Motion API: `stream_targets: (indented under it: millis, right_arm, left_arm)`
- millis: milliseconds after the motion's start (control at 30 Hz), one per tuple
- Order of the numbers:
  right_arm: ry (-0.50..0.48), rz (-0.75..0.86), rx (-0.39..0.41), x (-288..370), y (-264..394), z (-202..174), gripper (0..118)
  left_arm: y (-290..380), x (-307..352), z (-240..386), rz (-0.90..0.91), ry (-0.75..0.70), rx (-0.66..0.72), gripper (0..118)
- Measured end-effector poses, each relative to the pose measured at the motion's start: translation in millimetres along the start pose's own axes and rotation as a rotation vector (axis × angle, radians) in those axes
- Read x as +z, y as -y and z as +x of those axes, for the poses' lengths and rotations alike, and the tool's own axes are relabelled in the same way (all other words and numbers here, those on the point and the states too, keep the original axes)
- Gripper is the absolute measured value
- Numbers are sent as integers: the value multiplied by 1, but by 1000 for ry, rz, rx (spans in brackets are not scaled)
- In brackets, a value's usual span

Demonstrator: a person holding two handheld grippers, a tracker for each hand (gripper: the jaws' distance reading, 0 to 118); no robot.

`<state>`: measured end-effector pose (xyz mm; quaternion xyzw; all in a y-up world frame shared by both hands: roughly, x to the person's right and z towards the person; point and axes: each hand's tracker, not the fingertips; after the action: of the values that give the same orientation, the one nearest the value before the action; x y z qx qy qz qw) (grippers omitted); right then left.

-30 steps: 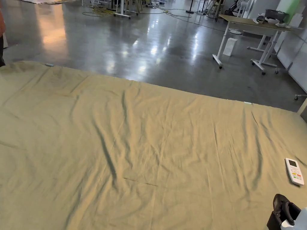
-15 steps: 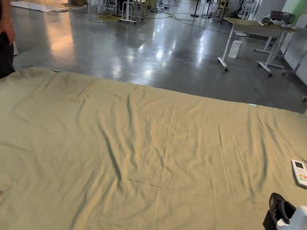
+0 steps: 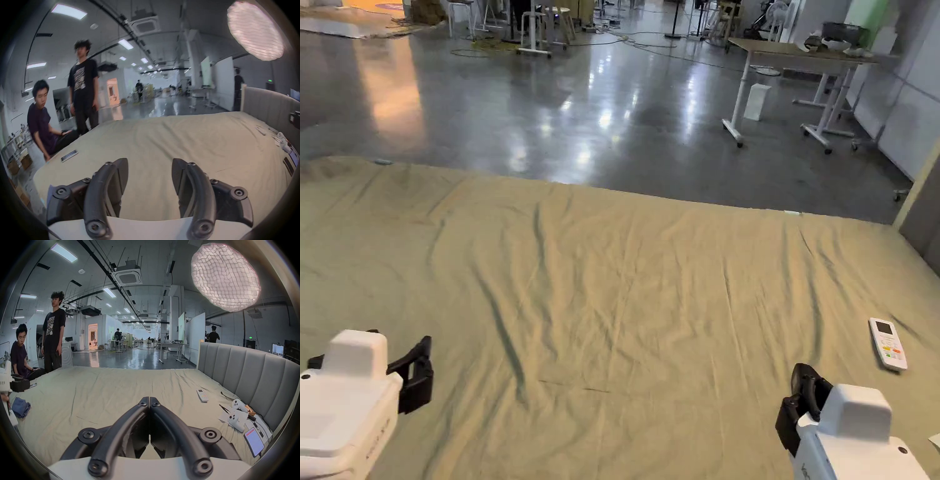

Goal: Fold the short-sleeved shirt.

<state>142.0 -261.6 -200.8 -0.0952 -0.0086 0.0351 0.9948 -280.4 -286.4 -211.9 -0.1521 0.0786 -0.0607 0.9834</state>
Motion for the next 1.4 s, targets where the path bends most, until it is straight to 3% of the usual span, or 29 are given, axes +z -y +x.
stream_targets:
  millis: [133, 267, 367, 700, 1400]
  right_arm:
    - [-3, 18, 7, -2, -2, -5, 0]
    - [1, 28, 7, -2, -1, -6, 0]
    - [16, 46, 6, -3, 1, -5, 0]
    - [55, 50, -18, -4, 1, 8, 0]
    - [33, 47, 22, 1, 7, 2, 0]
  left_arm:
    - [-13, 14, 58, 68, 66, 42, 26]
    - [-26, 21, 92, 119, 82, 46, 9]
    - [-34, 22, 100, 148, 85, 54, 3]
    - [-35, 23, 99, 128, 70, 137, 0]
    - [-23, 28, 95, 118, 42, 100, 0]
